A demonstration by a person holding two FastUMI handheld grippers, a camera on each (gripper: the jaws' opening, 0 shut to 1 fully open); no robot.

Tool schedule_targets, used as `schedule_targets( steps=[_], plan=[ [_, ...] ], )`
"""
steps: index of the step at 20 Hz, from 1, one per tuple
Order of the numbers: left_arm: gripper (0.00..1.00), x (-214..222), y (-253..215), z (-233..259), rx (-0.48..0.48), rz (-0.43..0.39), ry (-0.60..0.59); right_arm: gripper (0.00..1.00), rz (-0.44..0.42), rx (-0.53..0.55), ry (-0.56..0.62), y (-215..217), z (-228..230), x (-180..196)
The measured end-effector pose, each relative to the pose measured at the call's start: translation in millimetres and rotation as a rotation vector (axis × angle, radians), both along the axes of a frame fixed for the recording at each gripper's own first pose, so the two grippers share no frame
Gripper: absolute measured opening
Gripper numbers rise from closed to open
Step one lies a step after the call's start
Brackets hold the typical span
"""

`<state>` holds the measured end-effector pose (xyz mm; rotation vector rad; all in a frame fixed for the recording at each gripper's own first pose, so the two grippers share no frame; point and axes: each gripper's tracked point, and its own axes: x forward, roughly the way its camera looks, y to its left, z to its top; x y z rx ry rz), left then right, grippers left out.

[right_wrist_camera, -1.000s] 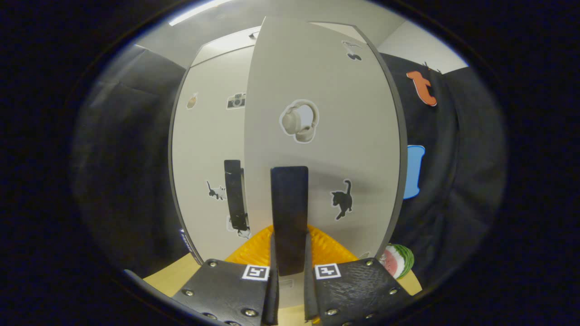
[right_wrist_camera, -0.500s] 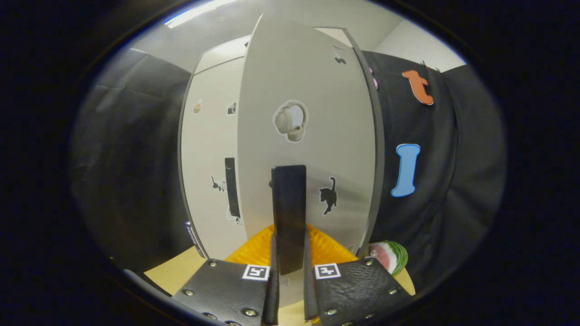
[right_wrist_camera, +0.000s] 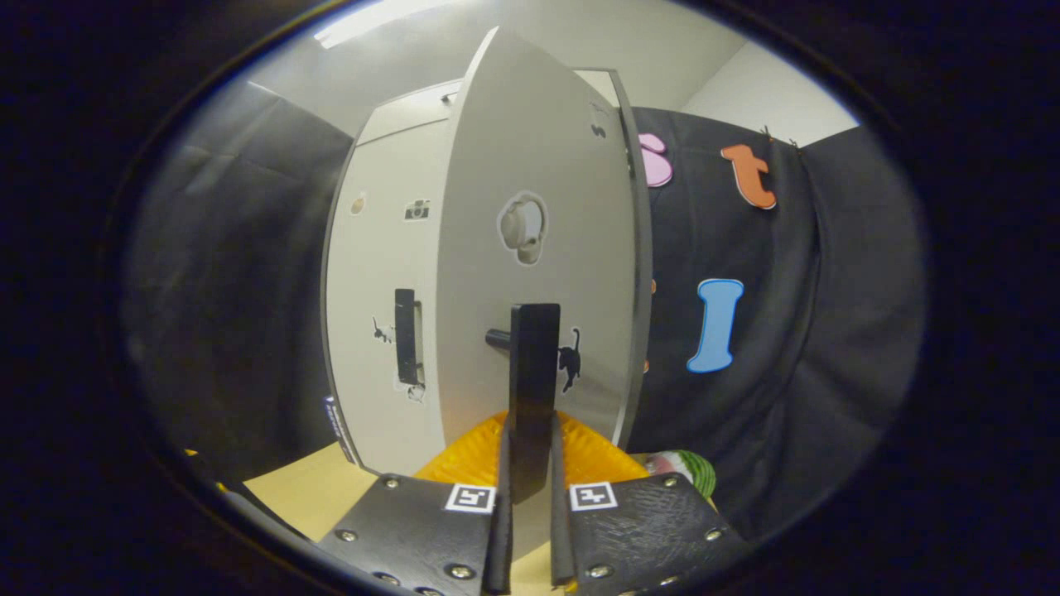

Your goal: Open the right door of the double-door shoe cabinet with the right hand, and open the left door with the left hand.

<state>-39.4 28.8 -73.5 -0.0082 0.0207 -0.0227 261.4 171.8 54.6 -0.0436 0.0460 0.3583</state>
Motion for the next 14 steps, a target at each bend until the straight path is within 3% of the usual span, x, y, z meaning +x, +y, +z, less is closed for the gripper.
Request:
schedule_targets(
  steps=[6, 8, 9, 10, 11, 12, 13, 14],
  plan=[
    [0.95, 5, 1, -12, 0.000, -0.005, 0.018, 0.18, -0.079, -0.002, -0.013, -9, 3, 1],
    [0.95, 7, 0, -15, 0.013, -0.003, 0.027, 0.18, -0.153, 0.013, -0.006, -14, 4, 0],
    [0.95, 9, 0, -15, 0.015, -0.002, 0.027, 0.18, -0.183, 0.026, -0.006, -15, 2, 22],
    [0.95, 10, -2, -16, 0.010, -0.004, 0.026, 0.10, -0.240, 0.021, -0.005, -30, 7, 1],
    [0.95, 11, -5, -17, 0.001, -0.011, 0.028, 0.04, -0.233, 0.051, -0.004, -37, 9, 11],
    [0.95, 12, -8, -18, -0.008, -0.018, 0.030, 0.07, -0.193, 0.096, 0.030, -39, 2, 8],
    [0.95, 13, -10, -19, -0.012, -0.026, 0.035, 0.01, -0.175, 0.141, 0.040, -37, 5, 5],
    [0.95, 13, -12, -20, -0.009, -0.031, 0.040, 0.05, -0.146, 0.158, 0.058, -27, 1, 5]
  ],
)
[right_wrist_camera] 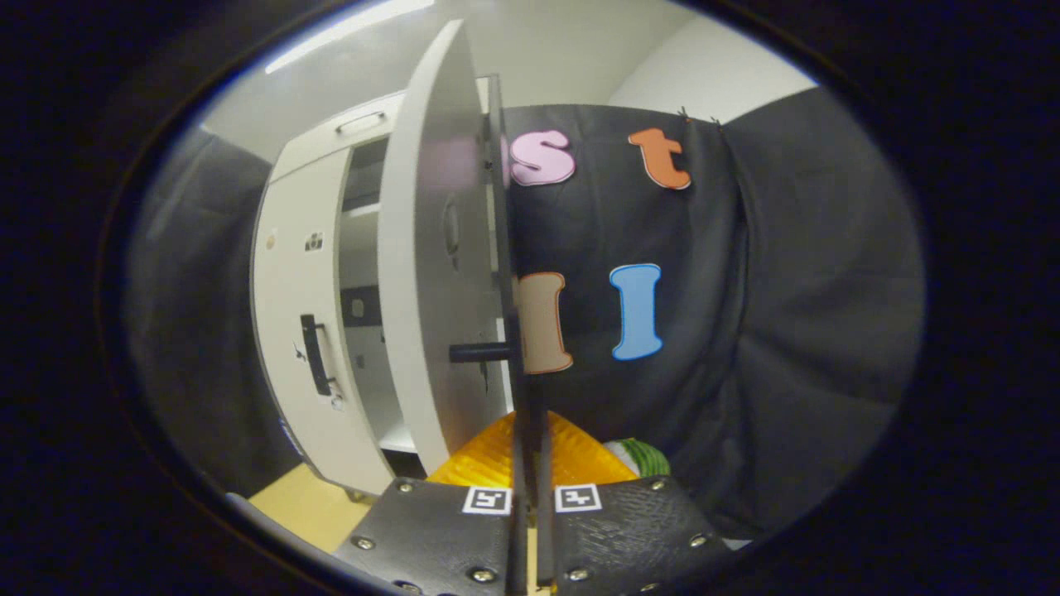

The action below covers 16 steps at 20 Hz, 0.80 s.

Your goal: Open the right door of the double-door shoe cabinet with the right hand, and open the left door with the left hand.

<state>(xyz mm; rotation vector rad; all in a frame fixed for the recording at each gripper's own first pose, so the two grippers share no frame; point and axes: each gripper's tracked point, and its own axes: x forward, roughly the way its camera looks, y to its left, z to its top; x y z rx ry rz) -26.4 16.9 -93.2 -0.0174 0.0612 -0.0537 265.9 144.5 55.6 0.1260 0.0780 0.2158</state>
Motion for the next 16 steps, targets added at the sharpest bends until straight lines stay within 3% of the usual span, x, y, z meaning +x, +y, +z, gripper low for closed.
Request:
schedule_targets(
  steps=[5, 7, 8, 13, 15, 16],
  plan=[
    [0.95, 5, -2, 3, 0.017, 0.003, -0.002, 0.05, -0.001, -0.056, -0.033, -10, 1, 3],
    [0.95, 15, -7, 12, -0.016, -0.011, -0.020, 0.02, -0.045, -0.062, -0.071, -15, 3, 0],
    [0.95, 22, -11, 15, -0.039, -0.023, -0.020, 0.13, -0.048, -0.077, -0.107, -18, 6, 1],
    [0.95, 70, -14, 38, -0.076, -0.019, -0.024, 0.28, -0.151, -0.098, -0.211, -38, -2, -37],
    [0.95, 91, -21, 42, -0.091, -0.034, -0.021, 0.58, -0.152, -0.050, -0.234, -39, -15, -72],
    [0.95, 99, -23, 45, -0.096, -0.040, -0.017, 0.79, -0.142, -0.025, -0.233, -38, -23, -85]
  ],
)
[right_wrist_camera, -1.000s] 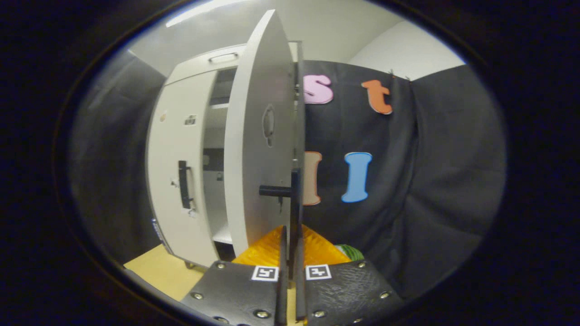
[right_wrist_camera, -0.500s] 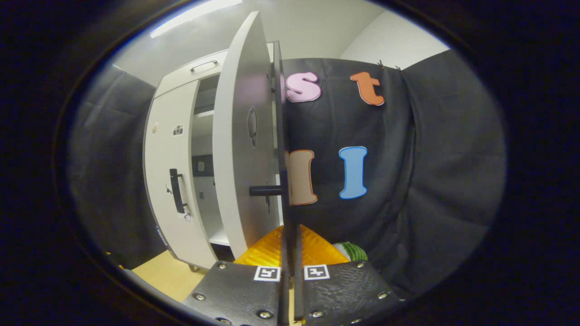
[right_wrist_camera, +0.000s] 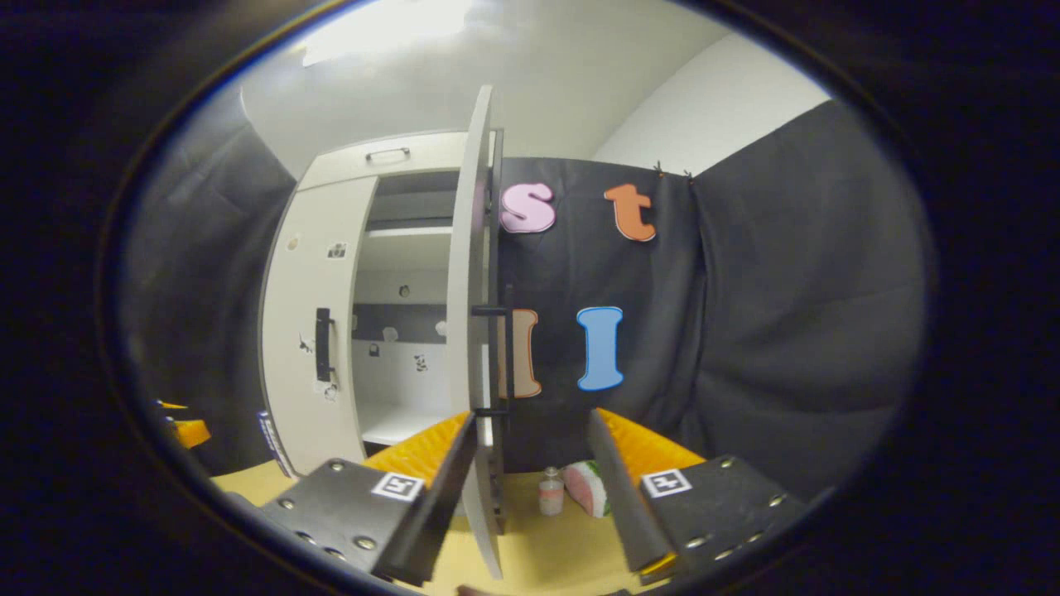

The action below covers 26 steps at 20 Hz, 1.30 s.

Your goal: Open the right door of the double-door shoe cabinet with the right hand, and open the left door with the left hand.

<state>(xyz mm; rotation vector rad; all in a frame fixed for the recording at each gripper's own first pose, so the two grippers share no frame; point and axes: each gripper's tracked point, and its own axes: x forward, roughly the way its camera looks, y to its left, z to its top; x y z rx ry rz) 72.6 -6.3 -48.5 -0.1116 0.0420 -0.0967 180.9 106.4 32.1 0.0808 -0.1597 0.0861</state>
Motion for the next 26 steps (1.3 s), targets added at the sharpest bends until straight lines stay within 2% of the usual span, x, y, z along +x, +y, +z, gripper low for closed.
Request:
schedule_targets(
  steps=[2, 3, 4, 7, 10, 11, 12, 15, 21, 22, 23, 24, 26],
  plan=[
    [0.90, 19, -8, 9, -0.012, -0.015, -0.007, 0.96, 0.014, 0.037, 0.002, 1, -14, -24],
    [0.95, 30, -14, 15, -0.015, -0.028, -0.014, 0.96, 0.028, 0.047, -0.010, 3, -17, -35],
    [0.95, 41, -19, 18, -0.008, -0.041, -0.020, 0.94, 0.038, 0.057, -0.021, 5, -20, -45],
    [0.95, 77, -32, 34, 0.020, -0.053, -0.042, 0.99, 0.055, 0.058, 0.019, 12, -51, -65],
    [0.95, 117, -52, 54, 0.012, -0.089, -0.047, 0.99, 0.093, 0.061, 0.054, 28, -78, -83],
    [0.95, 129, -58, 60, 0.019, -0.104, -0.036, 0.95, 0.113, 0.073, 0.067, 34, -87, -89],
    [0.95, 144, -61, 67, 0.033, -0.108, -0.032, 0.99, 0.133, 0.080, 0.072, 40, -95, -94],
    [0.95, 179, -70, 87, 0.038, -0.099, -0.036, 0.99, 0.127, 0.109, 0.096, 41, -113, -102],
    [0.95, 243, -72, 109, 0.045, -0.032, -0.049, 0.95, 0.146, 0.077, 0.113, 52, -130, -115],
    [0.95, 246, -74, 108, 0.059, -0.049, -0.034, 0.99, 0.145, 0.078, 0.118, 53, -132, -117],
    [0.95, 246, -75, 113, 0.065, -0.051, -0.046, 0.95, 0.144, 0.075, 0.120, 54, -134, -118],
    [0.88, 248, -80, 116, 0.071, -0.069, -0.046, 0.95, 0.147, 0.070, 0.116, 55, -134, -121],
    [0.92, 255, -76, 129, 0.108, -0.046, -0.098, 0.99, 0.156, 0.060, 0.113, 62, -134, -121]
  ],
)
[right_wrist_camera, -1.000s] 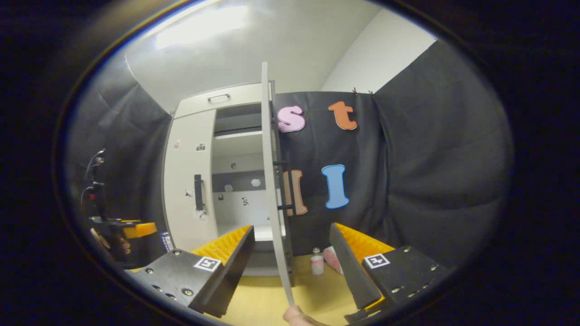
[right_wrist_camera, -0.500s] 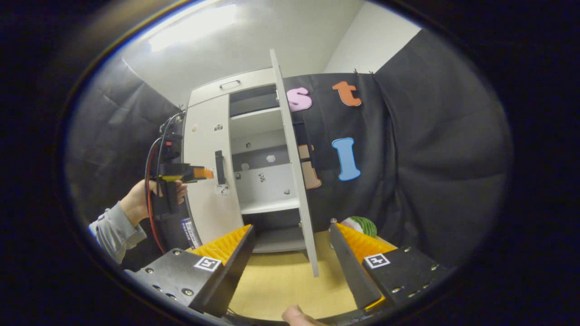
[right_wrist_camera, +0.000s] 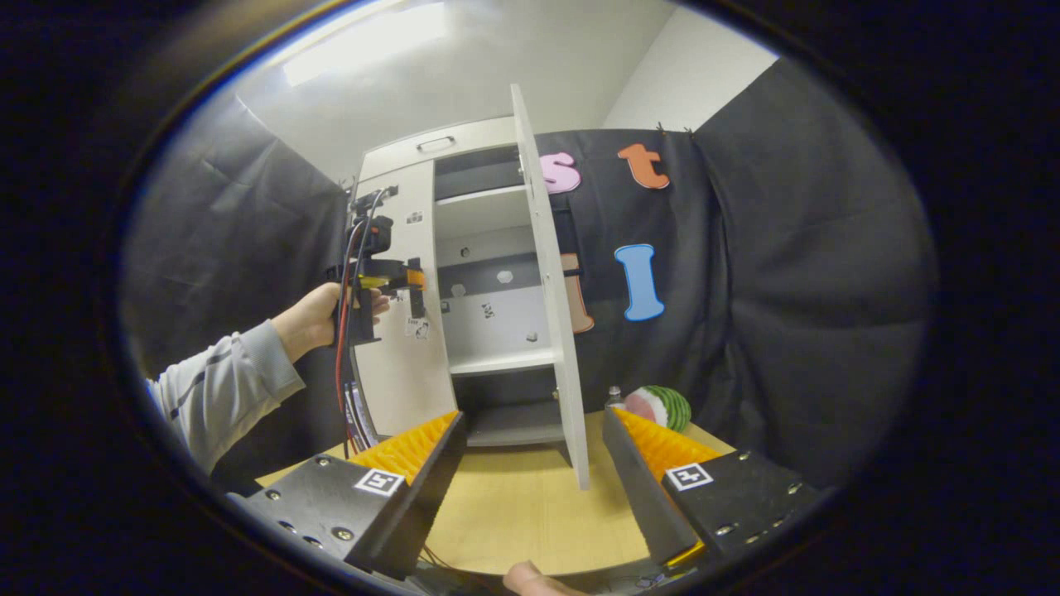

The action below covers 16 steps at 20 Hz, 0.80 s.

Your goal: Open the right door of the double-door shoe cabinet with the right hand, and open the left door with the left hand.

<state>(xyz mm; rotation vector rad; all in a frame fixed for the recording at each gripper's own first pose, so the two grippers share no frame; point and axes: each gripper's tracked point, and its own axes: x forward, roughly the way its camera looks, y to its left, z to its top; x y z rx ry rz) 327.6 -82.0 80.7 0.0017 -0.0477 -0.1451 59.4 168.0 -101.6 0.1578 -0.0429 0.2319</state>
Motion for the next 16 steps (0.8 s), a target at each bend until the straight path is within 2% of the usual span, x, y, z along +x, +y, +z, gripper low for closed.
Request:
schedule_targets(
  steps=[1, 5, 6, 7, 8, 10, 11, 12, 13, 16],
  plan=[
    [0.87, 2, -4, -1, 0.002, -0.002, 0.013, 0.99, 0.011, -0.005, -0.003, 5, 0, 0],
    [0.86, 20, -6, -7, 0.039, 0.011, 0.053, 0.99, 0.027, -0.041, -0.008, 13, 1, -6],
    [0.78, 14, -5, -6, 0.041, 0.032, 0.055, 0.99, 0.032, -0.050, -0.009, 16, 0, -9],
    [0.78, 24, -6, -5, 0.060, 0.049, 0.050, 0.95, 0.039, -0.055, -0.006, 19, -1, -11],
    [0.76, 20, -5, -9, 0.077, 0.078, 0.068, 0.95, 0.042, -0.053, 0.000, 21, -1, -13],
    [0.72, 23, -14, -9, 0.069, 0.067, 0.073, 0.99, 0.039, -0.043, 0.009, 20, -1, -13],
    [0.65, 20, -20, -13, 0.044, 0.056, 0.093, 0.99, 0.035, -0.036, 0.015, 20, -2, -14],
    [0.40, 19, -19, -15, 0.053, 0.063, 0.112, 0.99, 0.033, -0.026, 0.023, 20, -3, -16],
    [0.34, 21, -18, -14, 0.047, 0.066, 0.112, 0.99, 0.032, -0.015, 0.032, 20, -3, -17],
    [0.29, 14, -17, -16, 0.002, 0.046, 0.136, 0.99, 0.027, 0.019, 0.052, 16, -2, -22]
  ],
)
